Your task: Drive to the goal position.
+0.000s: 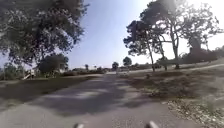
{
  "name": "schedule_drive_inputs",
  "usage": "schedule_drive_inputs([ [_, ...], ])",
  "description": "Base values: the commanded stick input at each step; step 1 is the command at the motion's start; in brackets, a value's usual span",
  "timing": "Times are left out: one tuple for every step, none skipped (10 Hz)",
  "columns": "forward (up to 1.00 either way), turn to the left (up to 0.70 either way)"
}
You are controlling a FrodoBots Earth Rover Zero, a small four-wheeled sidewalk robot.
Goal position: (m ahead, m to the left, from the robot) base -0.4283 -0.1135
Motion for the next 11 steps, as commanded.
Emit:
schedule_drive_inputs([
  [0.10, -0.01],
  [0.11, -0.01],
  [0.11, -0.01],
  [0.11, -0.01],
  [0.11, -0.01],
  [0.11, -0.01],
  [0.11, -0.01],
  [0.11, -0.01],
  [0.10, -0.01],
  [0.10, -0.01],
  [0.11, -0.01],
])
